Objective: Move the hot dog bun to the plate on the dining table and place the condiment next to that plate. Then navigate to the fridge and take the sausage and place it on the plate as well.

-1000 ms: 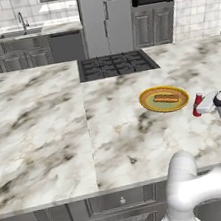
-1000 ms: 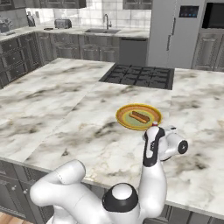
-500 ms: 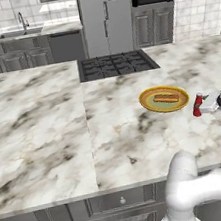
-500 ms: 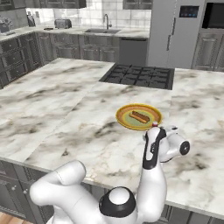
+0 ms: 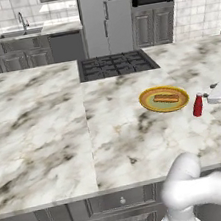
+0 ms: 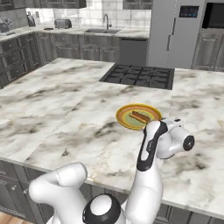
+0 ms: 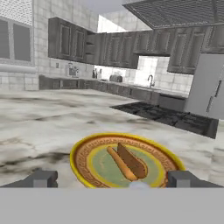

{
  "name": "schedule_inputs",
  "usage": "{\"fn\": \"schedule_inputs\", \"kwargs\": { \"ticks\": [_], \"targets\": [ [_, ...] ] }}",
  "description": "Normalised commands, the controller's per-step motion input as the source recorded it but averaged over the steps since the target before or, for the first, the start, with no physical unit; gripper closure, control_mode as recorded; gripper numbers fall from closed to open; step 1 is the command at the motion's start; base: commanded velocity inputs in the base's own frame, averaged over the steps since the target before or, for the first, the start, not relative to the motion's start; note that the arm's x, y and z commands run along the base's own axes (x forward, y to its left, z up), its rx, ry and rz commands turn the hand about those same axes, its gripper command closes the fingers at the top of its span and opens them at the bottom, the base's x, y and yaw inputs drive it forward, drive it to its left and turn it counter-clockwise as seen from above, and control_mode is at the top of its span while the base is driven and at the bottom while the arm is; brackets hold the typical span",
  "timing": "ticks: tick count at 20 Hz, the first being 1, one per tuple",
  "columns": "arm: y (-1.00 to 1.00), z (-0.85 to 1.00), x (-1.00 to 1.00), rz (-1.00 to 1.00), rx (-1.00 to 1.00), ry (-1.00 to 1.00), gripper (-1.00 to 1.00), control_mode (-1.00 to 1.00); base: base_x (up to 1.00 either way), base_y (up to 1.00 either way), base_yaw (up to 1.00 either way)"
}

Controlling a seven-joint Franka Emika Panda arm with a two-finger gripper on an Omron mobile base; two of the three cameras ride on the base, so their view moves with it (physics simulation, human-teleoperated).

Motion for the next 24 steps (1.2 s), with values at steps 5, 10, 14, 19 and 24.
{"fn": "schedule_inputs", "kwargs": {
  "ticks": [5, 10, 14, 19, 24],
  "targets": [
    [0.75, 0.86, -0.54, 0.0, -0.14, -0.05, -1.0, -1.0, 0.0, 0.0, 0.0],
    [0.97, 0.64, -0.63, 0.0, -0.15, 0.0, -1.0, -1.0, 0.0, 0.0, 0.0],
    [1.0, 0.63, -0.66, 0.0, -0.15, 0.04, -1.0, -1.0, 0.0, 0.0, 0.0],
    [1.0, 0.55, -0.6, -0.01, -0.16, 0.1, -1.0, -1.0, 0.0, 0.0, 0.0],
    [1.0, 0.23, -0.4, -0.11, -0.15, 0.14, -1.0, -1.0, 0.0, 0.0, 0.0]
  ]
}}
